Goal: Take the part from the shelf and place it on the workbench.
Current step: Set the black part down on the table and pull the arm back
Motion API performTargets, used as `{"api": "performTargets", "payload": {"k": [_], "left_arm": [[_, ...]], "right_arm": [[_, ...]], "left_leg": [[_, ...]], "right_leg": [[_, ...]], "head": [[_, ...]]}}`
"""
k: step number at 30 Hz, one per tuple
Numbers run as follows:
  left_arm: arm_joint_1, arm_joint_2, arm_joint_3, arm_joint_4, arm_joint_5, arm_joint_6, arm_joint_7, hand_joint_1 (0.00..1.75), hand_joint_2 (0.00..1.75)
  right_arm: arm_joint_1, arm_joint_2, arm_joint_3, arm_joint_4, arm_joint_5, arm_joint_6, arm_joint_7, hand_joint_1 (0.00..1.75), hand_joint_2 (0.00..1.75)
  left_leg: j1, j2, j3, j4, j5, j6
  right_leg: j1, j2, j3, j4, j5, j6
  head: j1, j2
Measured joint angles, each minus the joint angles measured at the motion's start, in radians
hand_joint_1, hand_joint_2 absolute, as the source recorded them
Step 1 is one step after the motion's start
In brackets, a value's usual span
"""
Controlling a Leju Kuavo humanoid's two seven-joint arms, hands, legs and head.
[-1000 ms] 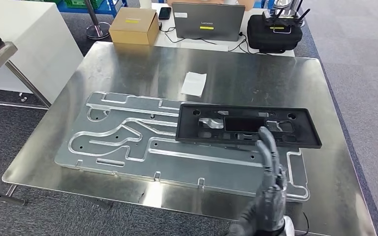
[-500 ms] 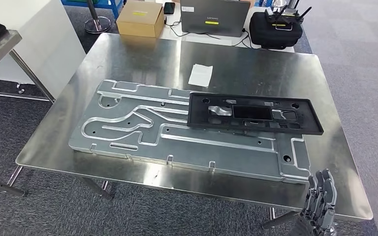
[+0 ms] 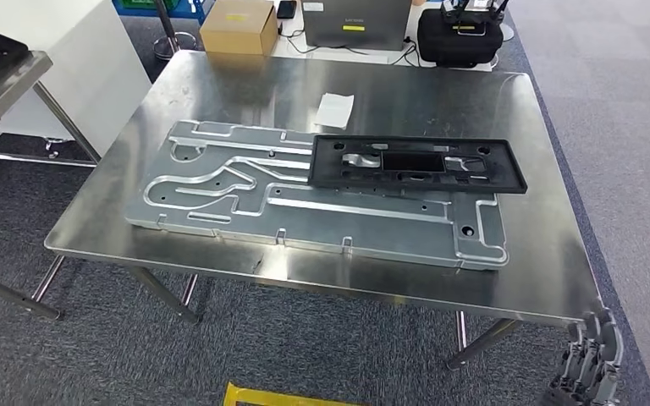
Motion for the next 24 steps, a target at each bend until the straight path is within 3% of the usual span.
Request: {"api": "performTargets", "payload": {"k": [1, 2, 4, 6, 8, 9, 12, 13, 14, 16, 17, 18, 20, 22, 23, 24], "left_arm": [[-0.001, 0.000, 0.003, 0.000, 0.000, 0.000, 0.000, 0.00, 0.00], [-0.002, 0.000, 0.005, 0.000, 0.000, 0.001, 0.000, 0.00, 0.00], [-0.006, 0.000, 0.007, 0.000, -0.001, 0.002, -0.001, 0.00, 0.00], [-0.009, 0.000, 0.008, -0.001, -0.002, 0.003, -0.001, 0.00, 0.00], [-0.007, -0.003, 0.010, -0.001, -0.004, 0.005, -0.002, 0.00, 0.00], [-0.007, -0.004, 0.010, -0.001, -0.006, 0.009, -0.002, 0.00, 0.00], [-0.007, -0.005, 0.012, -0.001, -0.015, 0.030, -0.003, 0.00, 0.00], [-0.007, -0.005, 0.012, -0.001, -0.018, 0.037, -0.004, 0.00, 0.00], [-0.007, -0.005, 0.012, -0.001, -0.020, 0.041, -0.005, 0.00, 0.00], [-0.007, -0.005, 0.012, -0.001, -0.022, 0.049, -0.008, 0.00, 0.00], [-0.007, -0.006, 0.012, -0.001, -0.023, 0.054, -0.011, 0.00, 0.00], [-0.007, -0.007, 0.012, -0.001, -0.025, 0.060, -0.014, 0.00, 0.00], [-0.008, -0.008, 0.012, -0.001, -0.033, 0.075, -0.020, 0.00, 0.00], [-0.007, -0.005, 0.013, -0.001, -0.038, 0.083, -0.026, 0.00, 0.00], [-0.006, 0.001, 0.014, -0.001, -0.035, 0.078, -0.029, 0.00, 0.00], [-0.006, 0.010, 0.017, -0.001, -0.030, 0.069, -0.031, 0.00, 0.00]], "right_arm": [[0.003, 0.013, -0.020, 0.003, -0.001, 0.003, 0.000, 0.00, 0.00], [0.005, 0.024, -0.037, 0.006, -0.001, 0.004, 0.001, 0.00, 0.00], [0.009, 0.043, -0.067, 0.011, 0.001, 0.004, 0.005, 0.00, 0.00], [0.010, 0.057, -0.090, 0.017, 0.007, 0.005, 0.014, 0.00, 0.00], [0.012, 0.064, -0.107, 0.027, 0.013, 0.018, 0.028, 0.00, 0.00], [0.014, 0.066, -0.116, 0.033, 0.017, 0.036, 0.034, 0.00, 0.00], [0.019, 0.069, -0.142, 0.057, 0.041, 0.131, 0.041, 0.00, 0.00], [0.020, 0.070, -0.149, 0.067, 0.051, 0.157, 0.040, 0.00, 0.00], [0.021, 0.071, -0.155, 0.076, 0.057, 0.172, 0.040, 0.00, 0.00], [0.022, 0.072, -0.165, 0.091, 0.066, 0.191, 0.043, 0.00, 0.00], [0.022, 0.072, -0.170, 0.099, 0.069, 0.202, 0.048, 0.00, 0.00], [0.021, 0.072, -0.176, 0.108, 0.072, 0.215, 0.055, 0.00, 0.00], [0.015, 0.073, -0.195, 0.143, 0.082, 0.234, 0.069, 0.00, 0.00], [0.002, 0.075, -0.227, 0.204, 0.105, 0.257, 0.078, 0.00, 0.00], [-0.011, 0.076, -0.251, 0.246, 0.123, 0.276, 0.077, 0.00, 0.00], [-0.029, 0.077, -0.280, 0.295, 0.142, 0.297, 0.073, 0.00, 0.00]], "left_leg": [[0.000, 0.000, 0.042, -0.039, 0.030, 0.001], [0.000, -0.001, 0.094, -0.103, 0.040, 0.004], [-0.004, -0.003, 0.182, -0.233, 0.019, 0.013], [-0.009, -0.004, 0.204, -0.285, 0.003, 0.027], [-0.007, 0.001, 0.189, -0.288, 0.023, 0.044], [-0.006, 0.004, 0.177, -0.291, 0.036, 0.052], [-0.005, 0.009, 0.127, -0.291, 0.078, 0.063], [-0.006, 0.009, 0.109, -0.289, 0.091, 0.063], [-0.006, 0.009, 0.090, -0.287, 0.105, 0.061], [-0.007, 0.010, 0.054, -0.280, 0.129, 0.057], [-0.008, 0.009, 0.039, -0.276, 0.139, 0.054], [-0.009, 0.008, 0.027, -0.272, 0.149, 0.050], [-0.009, 0.008, 0.015, -0.269, 0.169, 0.038], [-0.007, 0.008, 0.010, -0.276, 0.190, 0.025], [-0.005, 0.006, 0.006, -0.275, 0.186, 0.018], [-0.003, 0.005, -0.002, -0.259, 0.160, 0.013]], "right_leg": [[0.000, 0.000, -0.020, 0.009, 0.009, 0.002], [0.000, 0.000, -0.037, 0.020, 0.016, 0.006], [0.002, 0.000, -0.059, 0.035, 0.030, 0.016], [0.003, -0.002, -0.065, 0.037, 0.047, 0.029], [0.000, 0.002, -0.072, 0.042, 0.045, 0.041], [-0.002, 0.005, -0.080, 0.062, 0.014, 0.046], [-0.005, 0.011, -0.113, 0.212, -0.141, 0.056], [-0.006, 0.011, -0.116, 0.263, -0.163, 0.058], [-0.007, 0.011, -0.108, 0.294, -0.159, 0.059], [-0.008, 0.010, -0.045, 0.260, -0.099, 0.055], [-0.007, 0.011, 0.011, 0.198, -0.080, 0.049], [-0.005, 0.010, 0.072, 0.116, -0.080, 0.043], [0.001, 0.011, 0.152, -0.008, -0.109, 0.033], [0.005, 0.010, 0.157, -0.041, -0.107, 0.023], [0.004, 0.009, 0.148, -0.043, -0.094, 0.015], [0.002, 0.007, 0.136, -0.044, -0.081, 0.006]], "head": [[0.000, 0.000], [-0.001, 0.000], [0.000, 0.000], [-0.001, 0.000], [-0.003, 0.000], [0.000, 0.000], [0.007, 0.000], [0.007, 0.000], [0.007, 0.000], [0.007, 0.000], [0.007, 0.000], [0.007, 0.000], [0.007, 0.000], [0.008, 0.000], [0.009, 0.000], [0.007, 0.000]]}}
